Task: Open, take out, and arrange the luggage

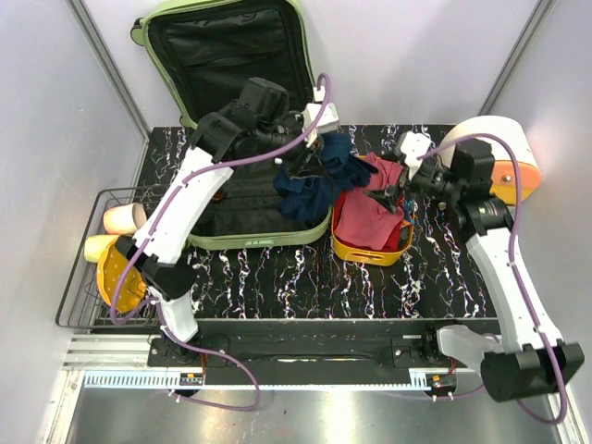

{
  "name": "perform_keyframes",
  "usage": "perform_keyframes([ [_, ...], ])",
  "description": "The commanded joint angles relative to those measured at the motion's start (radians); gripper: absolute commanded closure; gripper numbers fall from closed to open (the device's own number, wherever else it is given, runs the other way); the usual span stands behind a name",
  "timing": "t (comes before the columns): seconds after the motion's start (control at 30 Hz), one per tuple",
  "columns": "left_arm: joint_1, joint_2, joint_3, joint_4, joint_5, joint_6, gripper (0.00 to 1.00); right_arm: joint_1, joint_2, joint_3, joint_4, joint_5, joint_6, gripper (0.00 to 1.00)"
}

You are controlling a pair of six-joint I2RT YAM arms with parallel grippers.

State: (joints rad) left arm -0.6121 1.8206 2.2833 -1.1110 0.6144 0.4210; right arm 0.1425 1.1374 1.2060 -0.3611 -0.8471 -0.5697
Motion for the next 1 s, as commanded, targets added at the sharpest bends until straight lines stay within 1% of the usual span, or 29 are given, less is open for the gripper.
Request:
perform_keyframes([
  [0.0,-0.075,-0.084,0.039,0.074,0.127,0.013,1.0,-0.003,-0.117,-0.029,0.065,-0.118,-0.094,0.0],
  [0.1,-0.135,-0.095,0.027,0.077,0.124,0.019,1.0,-0.003,-0.156,-0.025,0.041,-0.165,-0.111,0.0],
  [0.13,-0.162,-0.095,0.024,0.077,0.12,0.019,1.0,-0.003,-0.166,-0.02,0.009,-0.184,-0.124,0.0],
  [0.17,-0.175,-0.098,0.024,0.077,0.128,0.021,1.0,-0.003,-0.172,-0.019,-0.01,-0.226,-0.136,0.0],
  [0.33,-0.241,-0.112,0.028,0.096,0.153,0.022,1.0,0.008,-0.174,-0.016,-0.093,-0.326,-0.139,0.0],
  [0.43,-0.265,-0.124,0.03,0.103,0.168,0.025,1.0,0.026,-0.165,-0.002,-0.156,-0.368,-0.14,0.0],
  [0.5,-0.275,-0.124,0.03,0.108,0.169,0.028,1.0,0.04,-0.159,0.001,-0.179,-0.368,-0.142,0.0],
  [0.53,-0.281,-0.124,0.028,0.108,0.176,0.028,1.0,0.055,-0.157,0.001,-0.185,-0.357,-0.141,0.02],
  [0.6,-0.288,-0.127,0.024,0.108,0.177,0.032,1.0,0.06,-0.156,0.003,-0.179,-0.351,-0.108,0.1],
  [0.63,-0.296,-0.126,0.021,0.109,0.177,0.033,1.0,0.06,-0.153,0.004,-0.159,-0.346,-0.082,0.17],
  [0.67,-0.296,-0.127,0.019,0.109,0.174,0.03,1.0,0.06,-0.151,0.006,-0.151,-0.343,-0.015,0.35],
  [0.73,-0.296,-0.139,0.002,0.123,0.153,0.025,1.0,0.062,-0.146,0.023,-0.153,-0.349,0.037,0.52],
  [0.77,-0.296,-0.144,-0.008,0.131,0.144,0.025,1.0,0.062,-0.151,0.026,-0.159,-0.348,0.077,0.7],
  [0.8,-0.295,-0.15,-0.019,0.146,0.13,0.021,1.0,0.062,-0.162,0.03,-0.162,-0.34,0.1,0.82],
  [0.83,-0.29,-0.164,-0.048,0.157,0.102,0.013,1.0,0.06,-0.169,0.033,-0.156,-0.301,0.126,0.95],
  [0.87,-0.284,-0.173,-0.065,0.169,0.097,0.003,0.91,0.06,-0.176,0.033,-0.151,-0.275,0.187,1.0],
  [0.9,-0.275,-0.181,-0.102,0.203,0.096,-0.031,0.76,0.06,-0.189,0.035,-0.153,-0.244,0.212,1.0],
  [0.93,-0.249,-0.199,-0.12,0.224,0.094,-0.054,0.65,0.06,-0.192,0.04,-0.168,-0.172,0.234,1.0],
  [0.97,-0.232,-0.205,-0.139,0.244,0.097,-0.077,0.52,0.058,-0.194,0.044,-0.186,-0.135,0.26,1.0],
])
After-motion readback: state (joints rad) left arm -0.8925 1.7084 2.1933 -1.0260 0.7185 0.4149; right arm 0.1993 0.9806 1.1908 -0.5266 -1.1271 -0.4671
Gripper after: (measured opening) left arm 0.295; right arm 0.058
